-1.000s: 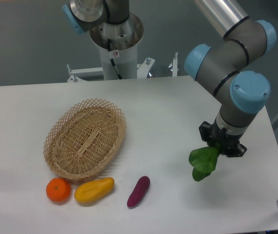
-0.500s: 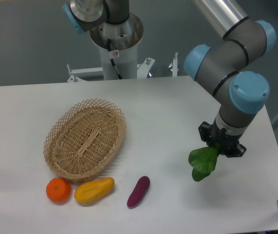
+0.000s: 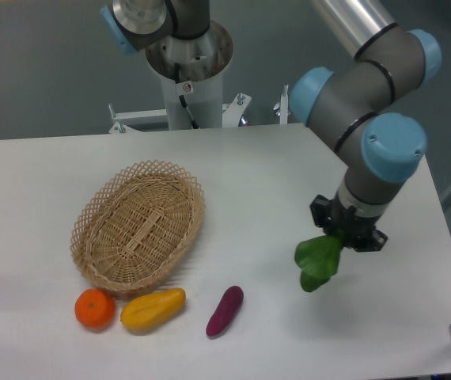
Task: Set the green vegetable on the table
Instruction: 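Carry the held green bok choy down toward the table beside the sweet potato, then lower the bok choy onto the table and open the gripper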
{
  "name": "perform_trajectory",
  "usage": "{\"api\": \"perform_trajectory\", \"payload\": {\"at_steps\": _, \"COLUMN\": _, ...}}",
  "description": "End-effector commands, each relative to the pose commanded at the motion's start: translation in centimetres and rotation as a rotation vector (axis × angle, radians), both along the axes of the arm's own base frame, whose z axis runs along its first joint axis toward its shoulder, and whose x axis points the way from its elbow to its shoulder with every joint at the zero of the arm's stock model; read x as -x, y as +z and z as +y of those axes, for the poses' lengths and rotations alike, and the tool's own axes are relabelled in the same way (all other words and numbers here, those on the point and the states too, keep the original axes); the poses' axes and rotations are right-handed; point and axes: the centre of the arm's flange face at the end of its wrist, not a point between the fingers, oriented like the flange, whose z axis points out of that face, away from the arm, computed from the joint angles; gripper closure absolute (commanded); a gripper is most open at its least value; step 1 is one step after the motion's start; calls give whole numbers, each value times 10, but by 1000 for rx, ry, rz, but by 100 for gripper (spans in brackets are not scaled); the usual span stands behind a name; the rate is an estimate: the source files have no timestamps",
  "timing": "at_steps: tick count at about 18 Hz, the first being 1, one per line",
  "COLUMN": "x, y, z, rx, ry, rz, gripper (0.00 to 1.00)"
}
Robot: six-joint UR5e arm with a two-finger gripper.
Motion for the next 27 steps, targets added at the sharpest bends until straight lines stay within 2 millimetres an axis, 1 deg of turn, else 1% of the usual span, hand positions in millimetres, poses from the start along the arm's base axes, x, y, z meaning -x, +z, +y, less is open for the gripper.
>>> {"api": "perform_trajectory", "payload": {"at_steps": 3, "x": -22, "y": -21, "z": 3, "rx": 17, "ry": 23, "rz": -30, "gripper": 75}}
{"api": "perform_trajectory", "payload": {"at_steps": 5, "x": -23, "y": -30, "z": 5, "rx": 7, "ry": 72, "rz": -10, "gripper": 75}}
{"api": "perform_trajectory", "payload": {"at_steps": 6, "x": -24, "y": -33, "z": 10, "rx": -2, "ry": 84, "rz": 4, "gripper": 75}}
{"api": "perform_trajectory", "payload": {"at_steps": 9, "x": -24, "y": -43, "z": 14, "rx": 2, "ry": 119, "rz": -3, "gripper": 76}}
{"api": "perform_trajectory", "payload": {"at_steps": 12, "x": -30, "y": -57, "z": 27, "rx": 22, "ry": 211, "rz": -14, "gripper": 76}}
{"api": "perform_trajectory", "payload": {"at_steps": 16, "x": -37, "y": -71, "z": 43, "rx": -1, "ry": 294, "rz": 16, "gripper": 74}}
{"api": "perform_trajectory", "payload": {"at_steps": 18, "x": -36, "y": -74, "z": 45, "rx": -2, "ry": 328, "rz": 17, "gripper": 72}}
{"api": "perform_trajectory", "payload": {"at_steps": 20, "x": -34, "y": -75, "z": 46, "rx": -10, "ry": 339, "rz": 25, "gripper": 57}}
{"api": "perform_trajectory", "payload": {"at_steps": 21, "x": -33, "y": -75, "z": 47, "rx": -20, "ry": 331, "rz": 34, "gripper": 54}}
{"api": "perform_trajectory", "payload": {"at_steps": 22, "x": -32, "y": -75, "z": 47, "rx": -25, "ry": 326, "rz": 40, "gripper": 48}}
{"api": "perform_trajectory", "payload": {"at_steps": 23, "x": -32, "y": -75, "z": 47, "rx": -27, "ry": 325, "rz": 42, "gripper": 36}}
{"api": "perform_trajectory", "payload": {"at_steps": 24, "x": -32, "y": -76, "z": 48, "rx": -27, "ry": 325, "rz": 42, "gripper": 28}}
{"api": "perform_trajectory", "payload": {"at_steps": 25, "x": -32, "y": -76, "z": 48, "rx": -28, "ry": 326, "rz": 43, "gripper": 26}}
{"api": "perform_trajectory", "payload": {"at_steps": 26, "x": -32, "y": -76, "z": 48, "rx": -28, "ry": 325, "rz": 43, "gripper": 14}}
{"api": "perform_trajectory", "payload": {"at_steps": 27, "x": -32, "y": -76, "z": 48, "rx": -30, "ry": 325, "rz": 44, "gripper": 10}}
